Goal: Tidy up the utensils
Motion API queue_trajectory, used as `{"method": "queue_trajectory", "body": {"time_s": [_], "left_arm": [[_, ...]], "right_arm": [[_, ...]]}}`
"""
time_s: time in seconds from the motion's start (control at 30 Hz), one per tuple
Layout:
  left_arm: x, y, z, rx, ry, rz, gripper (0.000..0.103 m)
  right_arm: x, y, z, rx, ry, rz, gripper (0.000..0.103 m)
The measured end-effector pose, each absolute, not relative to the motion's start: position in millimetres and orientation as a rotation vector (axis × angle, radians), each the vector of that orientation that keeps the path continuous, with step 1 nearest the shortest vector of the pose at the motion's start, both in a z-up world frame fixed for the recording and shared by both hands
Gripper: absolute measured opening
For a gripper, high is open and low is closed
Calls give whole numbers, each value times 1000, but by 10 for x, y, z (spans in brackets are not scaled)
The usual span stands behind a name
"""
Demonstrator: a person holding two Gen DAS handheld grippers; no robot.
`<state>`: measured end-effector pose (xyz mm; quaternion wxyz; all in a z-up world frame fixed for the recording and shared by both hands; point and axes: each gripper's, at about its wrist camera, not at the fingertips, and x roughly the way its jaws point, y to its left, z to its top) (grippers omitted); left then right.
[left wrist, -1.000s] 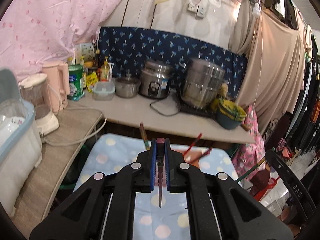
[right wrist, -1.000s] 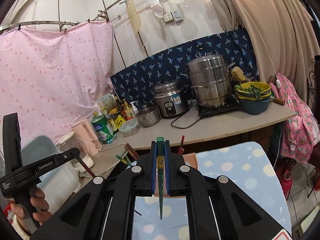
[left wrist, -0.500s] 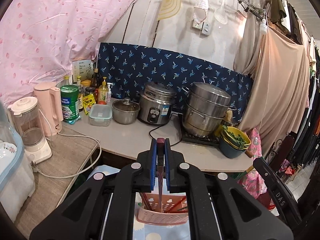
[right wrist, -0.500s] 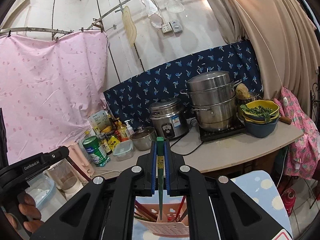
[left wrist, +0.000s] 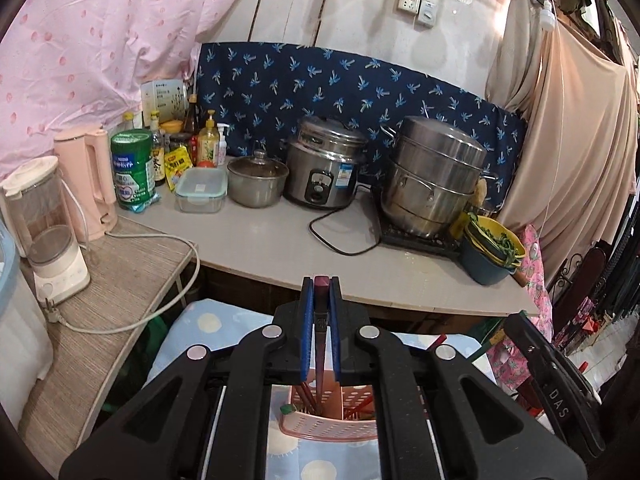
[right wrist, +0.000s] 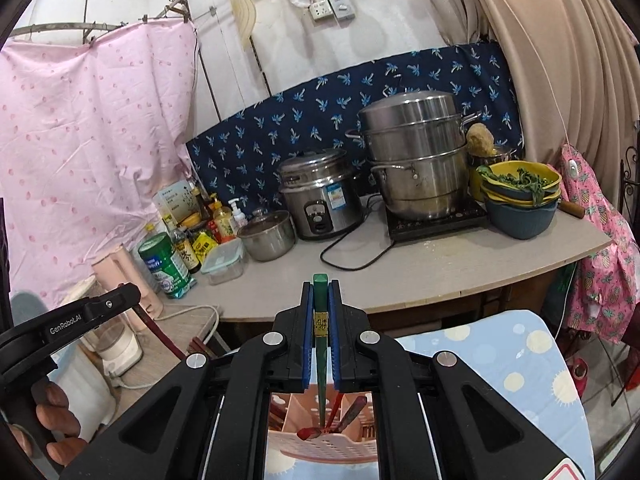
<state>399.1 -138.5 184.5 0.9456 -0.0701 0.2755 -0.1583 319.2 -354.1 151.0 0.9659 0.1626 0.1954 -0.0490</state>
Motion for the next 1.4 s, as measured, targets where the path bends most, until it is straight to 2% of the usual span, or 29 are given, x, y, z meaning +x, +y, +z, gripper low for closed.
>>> {"method": "queue_trajectory", "body": {"time_s": [0.1,0.27,0.37,0.43,0.6,0.63,0.77,0.97,1.23,1.33,1.4], "left_arm": [[3991,-1399,1788,-140,566,-315,10],[3945,-1383,1743,-137,571,-299,27],[3890,-1370,1743,-130,571,-295,33],[3832,-1368,1744,-119,566,-291,34],[3594,-1377,1753,-78,549,-289,38],[3540,-1381,1750,-68,546,-287,42],[3308,-1383,1729,-29,536,-281,49],[3040,-1328,1659,-8,551,-272,53],[2685,-1252,1512,27,573,-248,57],[2563,-1237,1441,51,582,-238,62],[2467,-1221,1405,60,580,-231,69]], "right_arm": [[3232,-3530,1464,331,417,-88,8],[3184,-3517,1463,338,412,-87,10],[3120,-3498,1477,332,407,-86,12],[3076,-3487,1494,332,407,-84,15],[2878,-3417,1522,311,398,-85,26],[2829,-3398,1522,307,397,-82,27],[2573,-3312,1494,294,399,-76,46],[2209,-3178,1428,247,406,-97,53],[1824,-3075,1250,223,449,-119,55],[1695,-3038,1177,214,457,-140,61],[1613,-3013,1140,215,455,-157,70]]}}
